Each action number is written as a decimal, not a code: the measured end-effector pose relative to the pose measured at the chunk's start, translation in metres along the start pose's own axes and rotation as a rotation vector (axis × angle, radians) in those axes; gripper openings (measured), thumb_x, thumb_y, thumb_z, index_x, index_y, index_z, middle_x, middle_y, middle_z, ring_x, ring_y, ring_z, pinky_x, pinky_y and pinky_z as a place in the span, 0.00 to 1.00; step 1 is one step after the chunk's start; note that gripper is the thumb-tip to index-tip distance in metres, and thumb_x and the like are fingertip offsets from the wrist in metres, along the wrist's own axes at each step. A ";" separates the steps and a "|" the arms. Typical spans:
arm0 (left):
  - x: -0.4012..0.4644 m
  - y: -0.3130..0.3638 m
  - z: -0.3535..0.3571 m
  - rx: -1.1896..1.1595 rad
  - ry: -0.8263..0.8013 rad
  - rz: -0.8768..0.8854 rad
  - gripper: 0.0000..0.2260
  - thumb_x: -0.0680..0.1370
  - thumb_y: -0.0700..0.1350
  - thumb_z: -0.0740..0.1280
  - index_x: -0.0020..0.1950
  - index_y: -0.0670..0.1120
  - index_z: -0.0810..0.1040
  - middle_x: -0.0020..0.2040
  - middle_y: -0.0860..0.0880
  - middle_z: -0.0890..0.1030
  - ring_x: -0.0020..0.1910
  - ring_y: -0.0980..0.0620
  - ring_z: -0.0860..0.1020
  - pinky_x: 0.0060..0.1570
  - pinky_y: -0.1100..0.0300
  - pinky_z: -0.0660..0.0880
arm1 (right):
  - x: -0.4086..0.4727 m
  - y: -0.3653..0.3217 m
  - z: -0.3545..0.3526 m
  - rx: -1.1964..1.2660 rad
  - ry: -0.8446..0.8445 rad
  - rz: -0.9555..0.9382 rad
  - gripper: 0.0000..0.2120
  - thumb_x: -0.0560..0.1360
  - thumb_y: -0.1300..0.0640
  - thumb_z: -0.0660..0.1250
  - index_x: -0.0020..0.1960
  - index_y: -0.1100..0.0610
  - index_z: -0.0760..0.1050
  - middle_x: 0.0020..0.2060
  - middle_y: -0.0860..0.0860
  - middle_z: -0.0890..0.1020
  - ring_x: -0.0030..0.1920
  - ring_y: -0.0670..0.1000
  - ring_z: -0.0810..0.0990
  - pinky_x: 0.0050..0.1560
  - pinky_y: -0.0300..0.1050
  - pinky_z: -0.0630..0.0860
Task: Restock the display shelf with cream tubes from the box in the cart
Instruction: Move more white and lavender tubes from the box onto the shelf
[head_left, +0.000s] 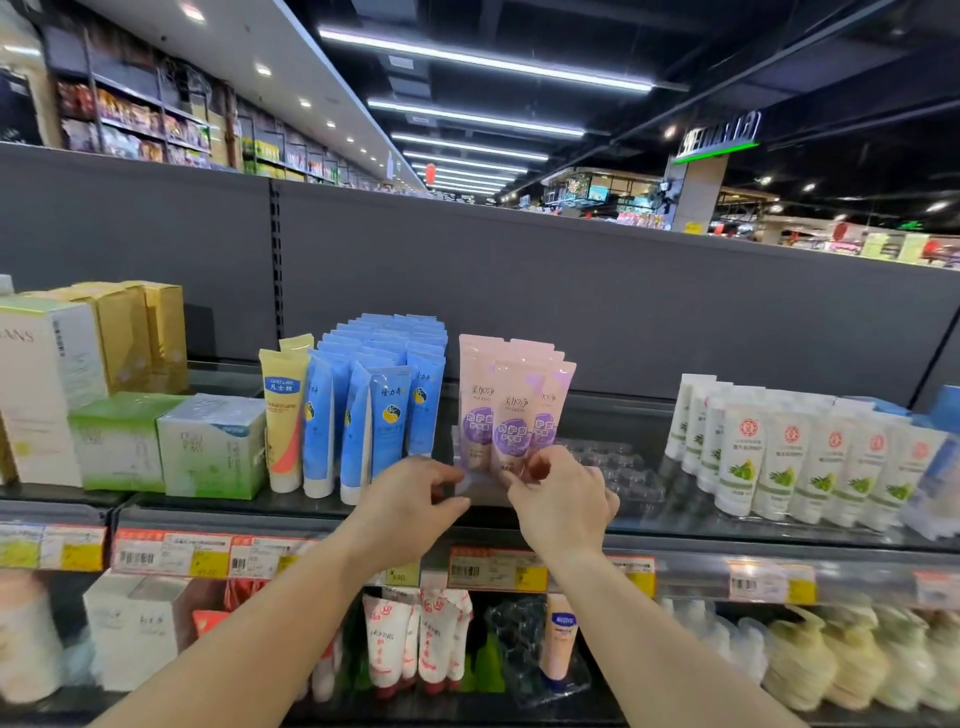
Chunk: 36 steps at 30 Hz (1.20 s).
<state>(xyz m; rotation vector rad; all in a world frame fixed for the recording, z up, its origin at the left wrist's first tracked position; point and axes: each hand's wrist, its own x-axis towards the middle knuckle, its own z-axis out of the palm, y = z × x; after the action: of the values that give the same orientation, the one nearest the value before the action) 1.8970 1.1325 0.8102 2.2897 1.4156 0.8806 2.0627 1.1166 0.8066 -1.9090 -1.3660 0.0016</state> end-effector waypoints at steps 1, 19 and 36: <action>0.000 -0.001 0.001 0.009 0.001 0.000 0.17 0.78 0.51 0.66 0.67 0.51 0.75 0.58 0.55 0.78 0.54 0.58 0.75 0.54 0.64 0.72 | 0.000 0.000 0.000 -0.013 0.000 0.003 0.10 0.73 0.41 0.68 0.49 0.46 0.74 0.46 0.43 0.77 0.56 0.49 0.72 0.54 0.47 0.61; -0.005 0.028 0.002 0.079 -0.013 -0.204 0.19 0.78 0.51 0.67 0.68 0.50 0.75 0.59 0.52 0.80 0.56 0.55 0.77 0.60 0.56 0.74 | 0.012 0.013 -0.006 -0.071 -0.092 -0.070 0.18 0.75 0.36 0.61 0.49 0.48 0.80 0.45 0.46 0.77 0.50 0.50 0.70 0.51 0.48 0.64; -0.101 0.026 -0.032 0.225 0.216 -0.305 0.18 0.79 0.53 0.64 0.66 0.47 0.76 0.63 0.49 0.78 0.63 0.50 0.74 0.61 0.58 0.70 | -0.060 -0.034 -0.010 0.076 -0.230 -0.436 0.11 0.76 0.43 0.63 0.50 0.47 0.79 0.48 0.48 0.78 0.55 0.53 0.72 0.58 0.54 0.71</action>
<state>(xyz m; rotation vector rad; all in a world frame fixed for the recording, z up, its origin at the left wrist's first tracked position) 1.8619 1.0298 0.8145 2.0934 1.9853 0.9317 2.0146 1.0669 0.8088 -1.5503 -1.8872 0.0585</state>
